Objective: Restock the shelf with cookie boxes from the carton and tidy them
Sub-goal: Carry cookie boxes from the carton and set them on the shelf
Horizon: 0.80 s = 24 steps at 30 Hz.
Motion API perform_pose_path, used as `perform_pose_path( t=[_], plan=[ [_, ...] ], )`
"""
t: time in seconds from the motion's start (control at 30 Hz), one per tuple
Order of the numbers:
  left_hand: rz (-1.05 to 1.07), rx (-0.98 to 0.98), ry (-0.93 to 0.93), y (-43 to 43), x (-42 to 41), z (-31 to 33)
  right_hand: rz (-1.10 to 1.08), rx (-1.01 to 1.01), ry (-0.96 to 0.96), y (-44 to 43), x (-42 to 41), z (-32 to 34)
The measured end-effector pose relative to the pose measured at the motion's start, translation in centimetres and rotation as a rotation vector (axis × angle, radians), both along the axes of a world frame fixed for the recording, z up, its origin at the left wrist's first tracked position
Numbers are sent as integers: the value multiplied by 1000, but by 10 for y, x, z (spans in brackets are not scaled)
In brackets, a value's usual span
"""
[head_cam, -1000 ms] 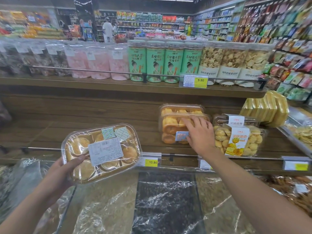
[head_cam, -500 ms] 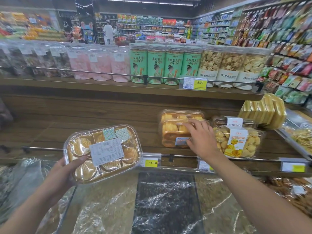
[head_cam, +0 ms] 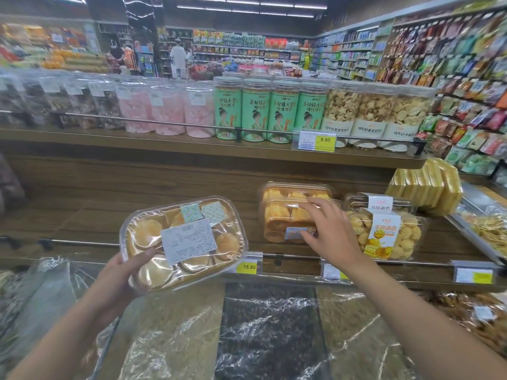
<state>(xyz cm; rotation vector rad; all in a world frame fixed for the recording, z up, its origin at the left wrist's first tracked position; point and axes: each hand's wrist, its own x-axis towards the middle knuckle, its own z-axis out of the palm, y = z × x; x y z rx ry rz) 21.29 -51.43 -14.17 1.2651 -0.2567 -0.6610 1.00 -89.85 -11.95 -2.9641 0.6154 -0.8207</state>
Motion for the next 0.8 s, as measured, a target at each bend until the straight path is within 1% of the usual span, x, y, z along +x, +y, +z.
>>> perform_pose_path(
  t=[0.1, 0.17, 0.27, 0.37, 0.47, 0.53, 0.6, 0.67, 0.8],
  plan=[
    [-98, -29, 71, -19, -8, 5, 144, 57, -22, 15, -6, 0],
    [-163, -47, 128, -34, -17, 12, 235, 117, 5, 24, -12, -1],
    [-186, -50, 239, -57, -29, 22, 340, 41, 13, 33, -22, -3],
    [-244, -9, 310, -78, -38, 31, 411, 27, -144, 35, -31, 3],
    [-354, 37, 308, -94, -41, 38, 414, 136, -268, 33, -42, 15],
    [-421, 94, 241, -100, -37, 39, 363, 261, -292, 31, -52, 23],
    [-447, 216, 80, -106, -33, 38, 300, 353, -294, 28, -61, 26],
    [-402, 286, -51, -112, -33, 33, 255, 447, -282, 25, -68, 29],
    [-314, 328, -215, -119, -37, 35, 176, 704, -298, 12, -77, 34]
  ],
)
